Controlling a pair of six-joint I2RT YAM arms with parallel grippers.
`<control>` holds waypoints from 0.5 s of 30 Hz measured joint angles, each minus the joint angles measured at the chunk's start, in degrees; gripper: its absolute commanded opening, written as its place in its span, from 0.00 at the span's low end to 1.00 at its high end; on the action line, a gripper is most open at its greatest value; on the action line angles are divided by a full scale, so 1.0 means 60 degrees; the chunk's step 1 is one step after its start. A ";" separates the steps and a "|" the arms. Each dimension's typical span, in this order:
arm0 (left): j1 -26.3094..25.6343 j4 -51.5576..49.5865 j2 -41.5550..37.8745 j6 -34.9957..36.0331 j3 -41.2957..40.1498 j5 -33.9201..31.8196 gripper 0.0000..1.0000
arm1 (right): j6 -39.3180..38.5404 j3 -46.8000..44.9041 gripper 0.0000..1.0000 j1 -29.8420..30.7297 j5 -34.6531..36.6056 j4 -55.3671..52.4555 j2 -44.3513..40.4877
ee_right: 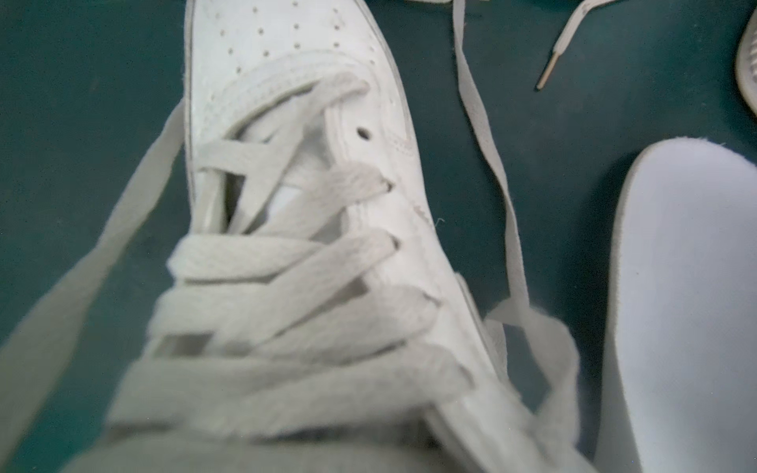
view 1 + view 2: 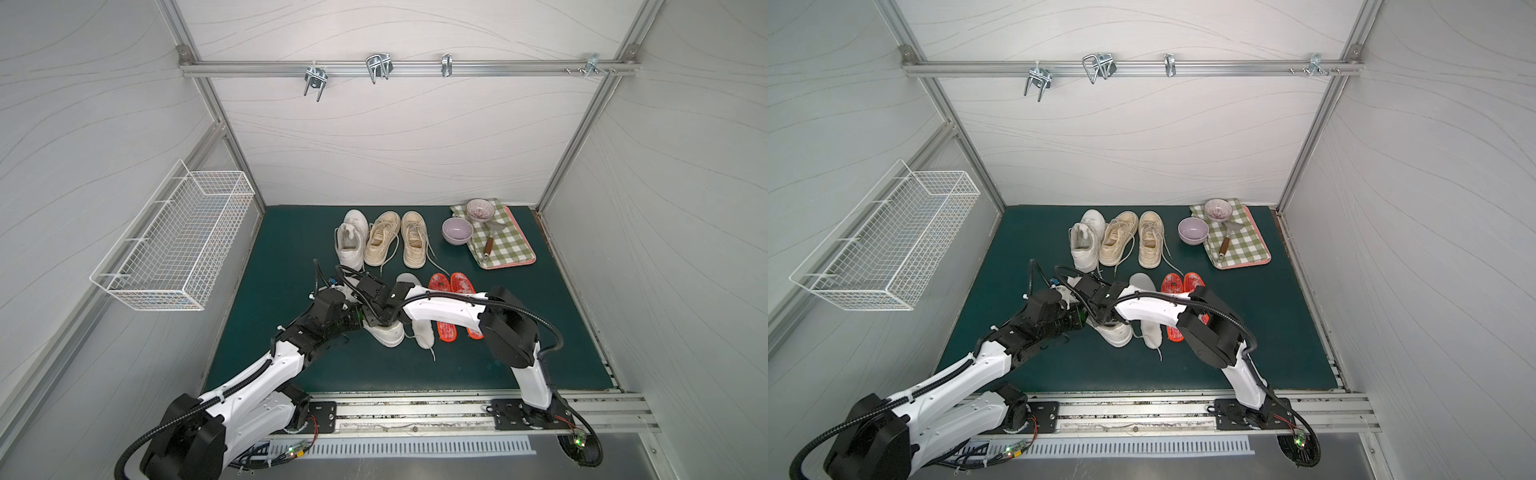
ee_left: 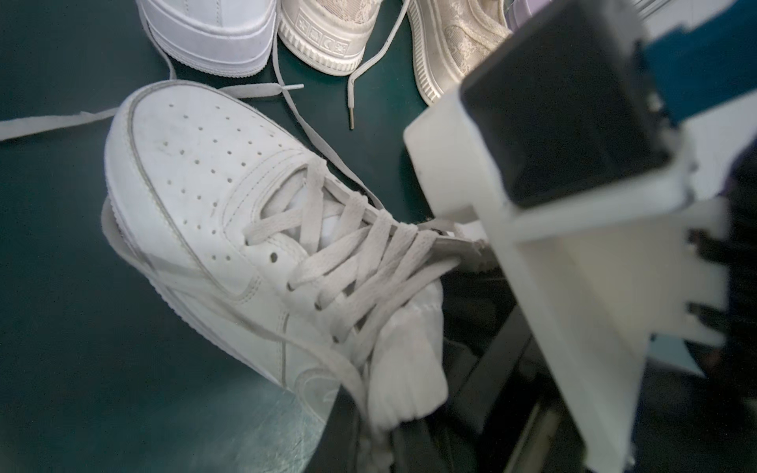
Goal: Remove the insole from the shoe
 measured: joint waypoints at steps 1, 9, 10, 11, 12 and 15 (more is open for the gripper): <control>0.0004 0.0000 0.0000 -0.0004 0.0000 0.0004 0.00 | -0.0015 0.0000 0.32 -0.0015 -0.0073 0.0018 0.0040; 0.0015 -0.0015 -0.0007 -0.0047 0.0000 -0.0033 0.00 | -0.0120 -0.0040 0.12 -0.0168 -0.0393 0.0095 0.0160; 0.0015 -0.0022 -0.0011 -0.0066 0.0000 -0.0047 0.00 | -0.0124 -0.0131 0.10 -0.0186 -0.0397 0.0182 0.0106; 0.0011 -0.0029 -0.0022 -0.0080 0.0000 -0.0058 0.00 | -0.0120 -0.0259 0.07 -0.0208 -0.0401 0.0295 0.0033; 0.0011 -0.0040 -0.0029 -0.0098 0.0000 -0.0066 0.00 | -0.0113 -0.0408 0.05 -0.0237 -0.0430 0.0437 -0.0051; 0.0007 -0.0076 -0.0047 -0.0127 0.0000 -0.0106 0.00 | -0.0095 -0.0958 0.00 -0.0295 -0.0597 0.0951 -0.0372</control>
